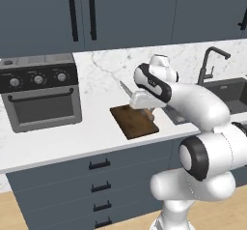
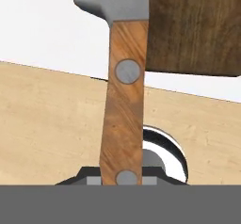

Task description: Pick up the knife from the drawer and place it on the cutting board. Then place the meat from the plate to the cutting board.

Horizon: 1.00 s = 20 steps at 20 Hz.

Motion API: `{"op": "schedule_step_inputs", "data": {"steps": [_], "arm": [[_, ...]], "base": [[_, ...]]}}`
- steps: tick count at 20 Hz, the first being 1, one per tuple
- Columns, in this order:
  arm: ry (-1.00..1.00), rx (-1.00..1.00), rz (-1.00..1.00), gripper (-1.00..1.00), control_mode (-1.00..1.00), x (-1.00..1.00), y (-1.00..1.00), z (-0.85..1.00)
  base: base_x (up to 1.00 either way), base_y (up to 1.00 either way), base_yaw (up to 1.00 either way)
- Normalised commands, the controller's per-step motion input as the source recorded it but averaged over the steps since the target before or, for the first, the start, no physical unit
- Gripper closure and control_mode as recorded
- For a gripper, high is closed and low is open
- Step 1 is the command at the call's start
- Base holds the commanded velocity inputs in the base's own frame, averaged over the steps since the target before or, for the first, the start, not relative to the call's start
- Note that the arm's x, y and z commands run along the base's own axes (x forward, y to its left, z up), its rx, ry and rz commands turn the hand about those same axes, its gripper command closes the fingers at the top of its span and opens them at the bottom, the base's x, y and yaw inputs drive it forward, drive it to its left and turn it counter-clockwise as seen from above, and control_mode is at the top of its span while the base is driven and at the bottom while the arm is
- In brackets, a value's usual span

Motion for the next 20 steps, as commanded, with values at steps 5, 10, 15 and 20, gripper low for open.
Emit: {"op": "schedule_step_inputs", "data": {"steps": [5,10,15,20], "arm": [[0.09,-0.01,-0.14,1.00,-1.00,1.00,0.25,-0.57],[0.02,-0.07,-0.14,1.00,-1.00,0.79,0.00,-0.64],[0.00,-0.06,-0.07,1.00,-1.00,0.51,0.00,-0.66],[0.00,-0.09,0.00,1.00,-1.00,0.45,0.00,-0.69]], "base": [[0.00,0.00,0.00],[0.00,0.00,0.00],[0.00,0.00,0.00],[0.00,0.00,0.00]]}}
